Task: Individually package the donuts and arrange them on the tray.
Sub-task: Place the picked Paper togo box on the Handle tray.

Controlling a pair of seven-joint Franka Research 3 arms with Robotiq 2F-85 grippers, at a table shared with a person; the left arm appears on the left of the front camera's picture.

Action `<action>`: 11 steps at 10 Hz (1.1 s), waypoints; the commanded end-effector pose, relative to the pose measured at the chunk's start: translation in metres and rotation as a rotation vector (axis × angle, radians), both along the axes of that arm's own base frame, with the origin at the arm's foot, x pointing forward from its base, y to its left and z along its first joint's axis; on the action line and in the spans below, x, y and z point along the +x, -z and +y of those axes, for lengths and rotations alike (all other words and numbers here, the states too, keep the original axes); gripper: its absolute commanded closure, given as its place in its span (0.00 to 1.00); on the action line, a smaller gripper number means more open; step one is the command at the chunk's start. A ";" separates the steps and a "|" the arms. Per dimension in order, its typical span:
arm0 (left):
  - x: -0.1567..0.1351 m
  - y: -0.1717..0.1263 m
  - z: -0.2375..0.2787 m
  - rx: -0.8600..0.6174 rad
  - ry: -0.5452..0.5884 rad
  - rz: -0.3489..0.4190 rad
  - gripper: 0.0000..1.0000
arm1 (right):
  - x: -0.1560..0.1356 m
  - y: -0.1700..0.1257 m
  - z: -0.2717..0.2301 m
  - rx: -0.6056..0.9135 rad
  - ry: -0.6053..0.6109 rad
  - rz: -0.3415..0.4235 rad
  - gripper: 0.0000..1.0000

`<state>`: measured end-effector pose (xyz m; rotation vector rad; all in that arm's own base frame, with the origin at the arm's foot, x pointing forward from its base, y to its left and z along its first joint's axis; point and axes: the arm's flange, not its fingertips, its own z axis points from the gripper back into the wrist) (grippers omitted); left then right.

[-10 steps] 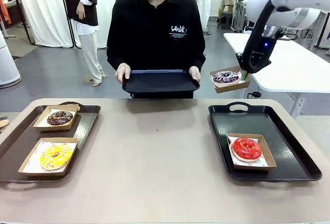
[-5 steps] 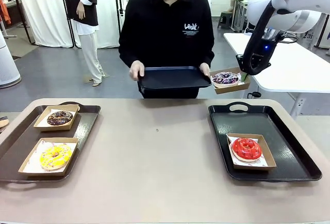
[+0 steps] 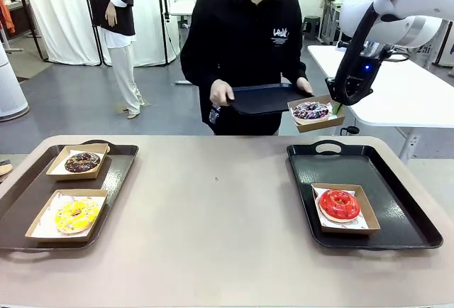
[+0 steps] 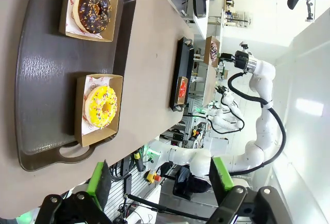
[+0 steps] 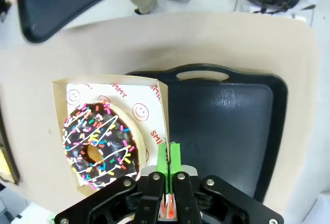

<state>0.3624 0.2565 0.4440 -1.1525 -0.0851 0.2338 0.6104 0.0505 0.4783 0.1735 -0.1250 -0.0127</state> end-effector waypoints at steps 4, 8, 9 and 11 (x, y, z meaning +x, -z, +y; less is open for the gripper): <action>-0.003 -0.002 0.001 -0.003 0.006 -0.018 0.00 | -0.028 0.038 -0.050 0.043 -0.100 -0.046 0.98; -0.003 -0.002 0.001 -0.003 0.006 -0.018 0.00 | -0.045 0.074 -0.066 0.060 0.049 -0.122 0.98; -0.003 -0.002 0.001 -0.003 0.006 -0.018 0.00 | -0.047 0.082 -0.068 0.066 0.057 -0.109 0.98; -0.003 -0.002 0.001 -0.003 0.006 -0.018 0.00 | -0.049 0.097 -0.072 0.051 0.070 -0.082 0.98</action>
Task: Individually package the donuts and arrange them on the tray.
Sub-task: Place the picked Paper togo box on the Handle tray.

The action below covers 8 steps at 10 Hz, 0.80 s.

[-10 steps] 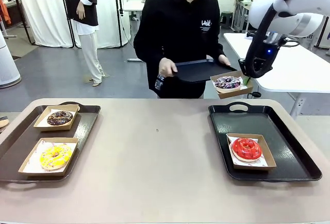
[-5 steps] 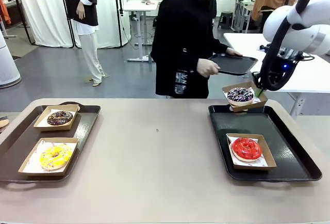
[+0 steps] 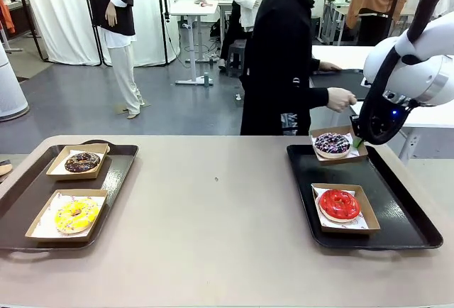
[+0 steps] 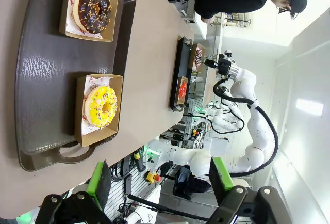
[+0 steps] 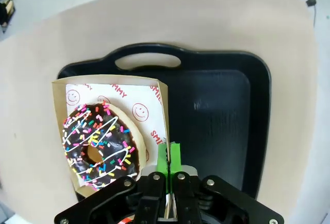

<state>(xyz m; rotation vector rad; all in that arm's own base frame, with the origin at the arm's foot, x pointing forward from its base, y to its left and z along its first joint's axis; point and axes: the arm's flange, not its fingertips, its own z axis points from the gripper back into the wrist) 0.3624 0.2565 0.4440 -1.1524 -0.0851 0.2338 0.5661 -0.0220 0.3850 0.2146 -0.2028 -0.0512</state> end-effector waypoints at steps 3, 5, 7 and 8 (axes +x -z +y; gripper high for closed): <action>-0.003 -0.002 0.001 -0.003 0.006 -0.018 0.00 | 0.000 0.017 -0.003 -0.012 0.053 0.035 0.98; -0.003 -0.002 0.001 -0.003 0.006 -0.018 0.00 | 0.005 0.025 -0.001 -0.050 0.081 0.058 0.98; -0.003 -0.002 0.001 -0.003 0.006 -0.018 0.00 | 0.005 0.030 0.001 -0.090 0.102 0.082 0.98; -0.003 -0.002 0.001 -0.003 0.006 -0.018 0.00 | 0.005 0.031 0.002 -0.110 0.112 0.085 0.98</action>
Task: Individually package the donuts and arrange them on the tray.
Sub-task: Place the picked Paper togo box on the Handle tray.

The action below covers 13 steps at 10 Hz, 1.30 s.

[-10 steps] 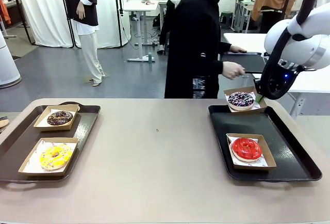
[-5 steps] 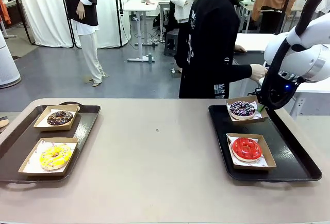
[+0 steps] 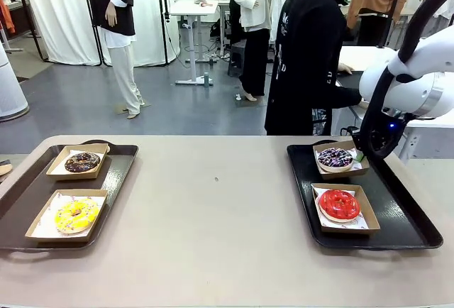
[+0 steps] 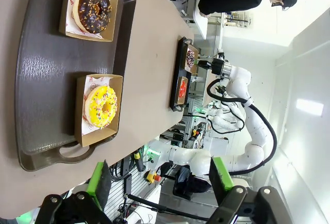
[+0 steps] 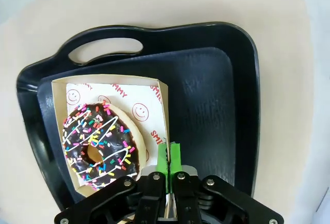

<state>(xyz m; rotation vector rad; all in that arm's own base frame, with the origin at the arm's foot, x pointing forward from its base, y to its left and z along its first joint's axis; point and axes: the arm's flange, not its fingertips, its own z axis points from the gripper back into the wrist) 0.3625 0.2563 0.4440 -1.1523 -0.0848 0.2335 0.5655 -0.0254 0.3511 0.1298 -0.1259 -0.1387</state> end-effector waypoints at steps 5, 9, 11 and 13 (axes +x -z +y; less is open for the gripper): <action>-0.003 -0.002 0.001 -0.003 0.006 -0.018 0.00 | 0.007 -0.001 0.011 -0.098 0.004 0.009 0.98; -0.003 -0.002 0.001 -0.003 0.006 -0.018 0.00 | 0.006 -0.001 0.013 -0.097 -0.021 0.015 0.31; -0.003 -0.002 0.001 -0.003 0.006 -0.018 0.00 | 0.006 -0.001 0.013 -0.095 -0.016 0.017 0.00; -0.003 -0.002 0.001 -0.003 0.006 -0.018 0.00 | 0.006 0.000 0.013 -0.094 -0.015 0.018 0.03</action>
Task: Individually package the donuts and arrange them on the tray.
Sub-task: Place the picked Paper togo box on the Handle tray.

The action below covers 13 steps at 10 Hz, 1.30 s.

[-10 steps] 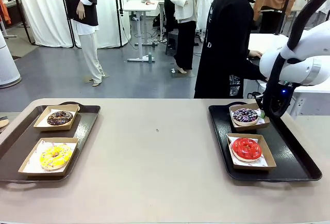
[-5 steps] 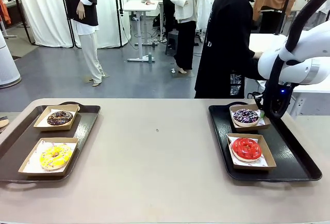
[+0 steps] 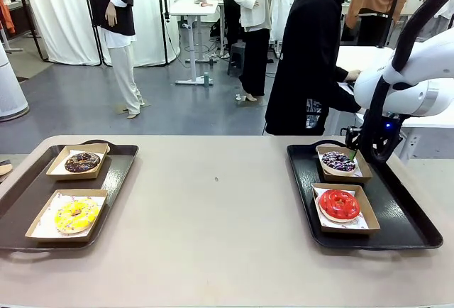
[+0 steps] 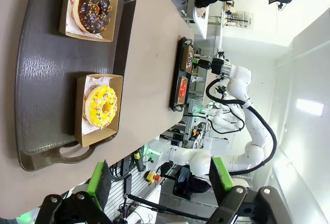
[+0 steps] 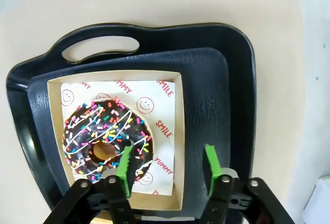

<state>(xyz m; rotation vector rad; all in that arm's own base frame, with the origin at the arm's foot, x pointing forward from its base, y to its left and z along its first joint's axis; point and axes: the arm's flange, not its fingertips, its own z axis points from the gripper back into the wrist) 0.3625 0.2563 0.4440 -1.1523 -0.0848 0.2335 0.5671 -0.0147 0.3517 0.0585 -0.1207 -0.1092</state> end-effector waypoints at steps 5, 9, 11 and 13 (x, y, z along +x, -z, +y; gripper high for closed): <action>-0.003 -0.002 0.001 -0.003 0.006 -0.018 0.00 | -0.001 -0.009 0.000 -0.009 -0.035 0.012 0.00; -0.003 -0.002 0.001 -0.003 0.006 -0.018 0.00 | -0.046 -0.082 -0.047 0.396 -0.198 0.057 0.00; -0.003 -0.002 0.001 -0.003 0.006 -0.018 0.00 | -0.058 -0.103 -0.103 0.671 -0.148 -0.043 0.00; -0.003 -0.002 0.001 -0.003 0.006 -0.018 0.00 | -0.074 -0.096 -0.153 0.933 -0.091 -0.070 0.00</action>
